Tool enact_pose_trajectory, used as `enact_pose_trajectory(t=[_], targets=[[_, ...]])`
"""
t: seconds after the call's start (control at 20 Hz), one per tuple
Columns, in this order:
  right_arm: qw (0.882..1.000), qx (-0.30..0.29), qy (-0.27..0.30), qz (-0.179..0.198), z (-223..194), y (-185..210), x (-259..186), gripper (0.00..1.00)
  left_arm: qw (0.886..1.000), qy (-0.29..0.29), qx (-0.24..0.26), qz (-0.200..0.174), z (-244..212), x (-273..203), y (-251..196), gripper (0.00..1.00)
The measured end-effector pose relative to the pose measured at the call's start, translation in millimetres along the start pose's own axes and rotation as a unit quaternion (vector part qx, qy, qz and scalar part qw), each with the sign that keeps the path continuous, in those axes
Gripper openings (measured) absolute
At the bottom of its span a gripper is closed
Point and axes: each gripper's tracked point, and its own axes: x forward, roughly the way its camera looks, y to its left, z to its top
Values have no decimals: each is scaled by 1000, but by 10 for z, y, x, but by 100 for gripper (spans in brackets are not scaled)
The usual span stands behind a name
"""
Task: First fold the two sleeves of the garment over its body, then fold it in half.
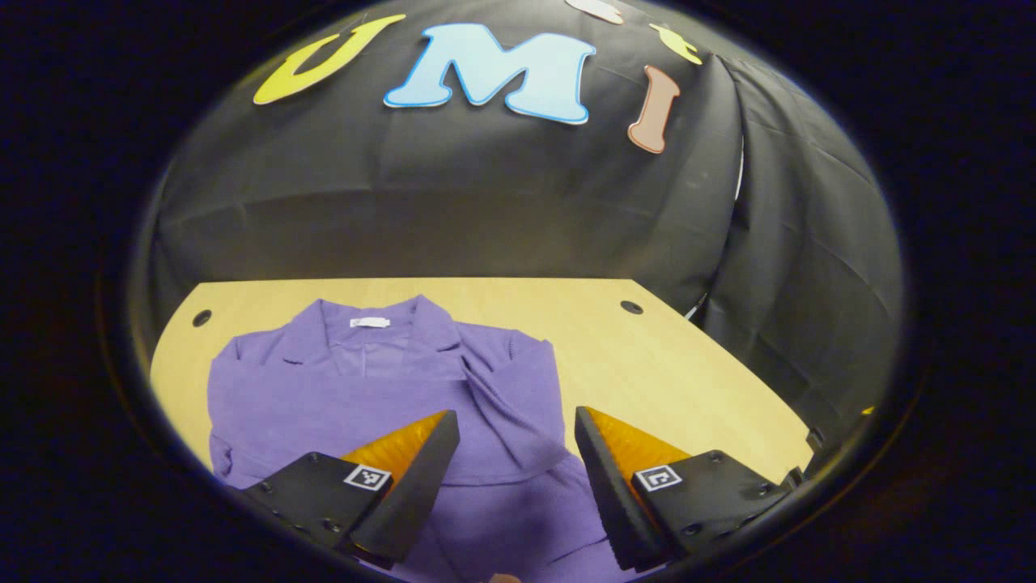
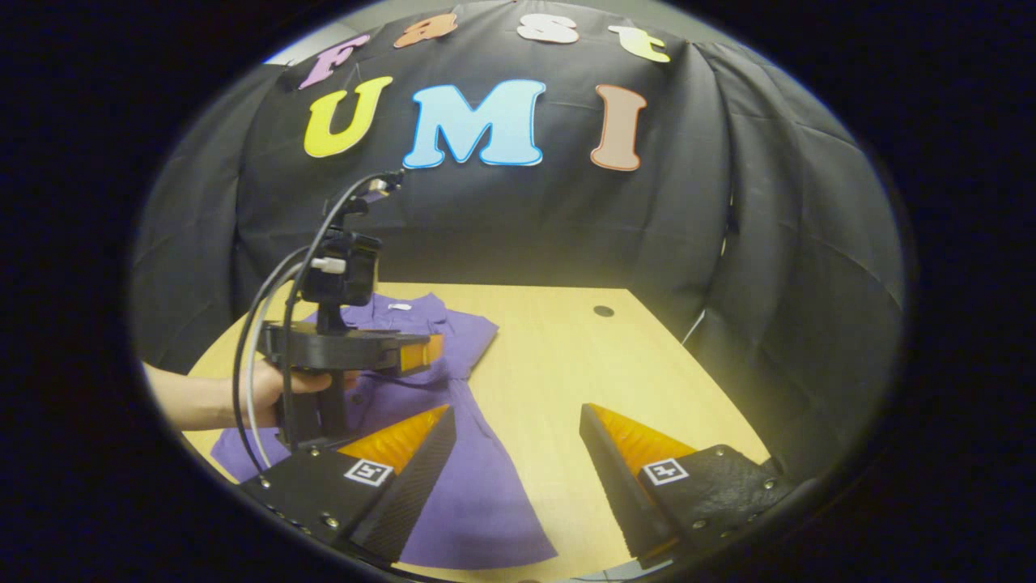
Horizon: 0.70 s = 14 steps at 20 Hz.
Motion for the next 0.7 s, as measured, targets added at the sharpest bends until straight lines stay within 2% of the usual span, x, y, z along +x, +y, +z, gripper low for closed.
enact_pose_trajectory(t=[0.25,0.3,0.4,0.55,0.6,0.65,0.7], targets=[[999,17,8,-27,-206,157,-197,96,1000,-16,8,9,-168,-784,448,89],[999,17,9,-30,-240,177,-232,97,1000,-17,10,12,-224,-941,550,94],[999,23,12,-38,-315,193,-287,96,1000,-13,18,20,-388,-1248,735,94],[998,34,20,-39,-428,217,-338,96,999,-5,23,40,-613,-1662,996,94],[998,34,23,-41,-456,204,-351,98,999,-2,19,47,-686,-1800,1067,89],[998,32,26,-42,-494,187,-347,98,998,0,14,55,-765,-1932,1132,94],[998,31,29,-41,-520,172,-356,96,998,2,10,62,-842,-2044,1185,89]])
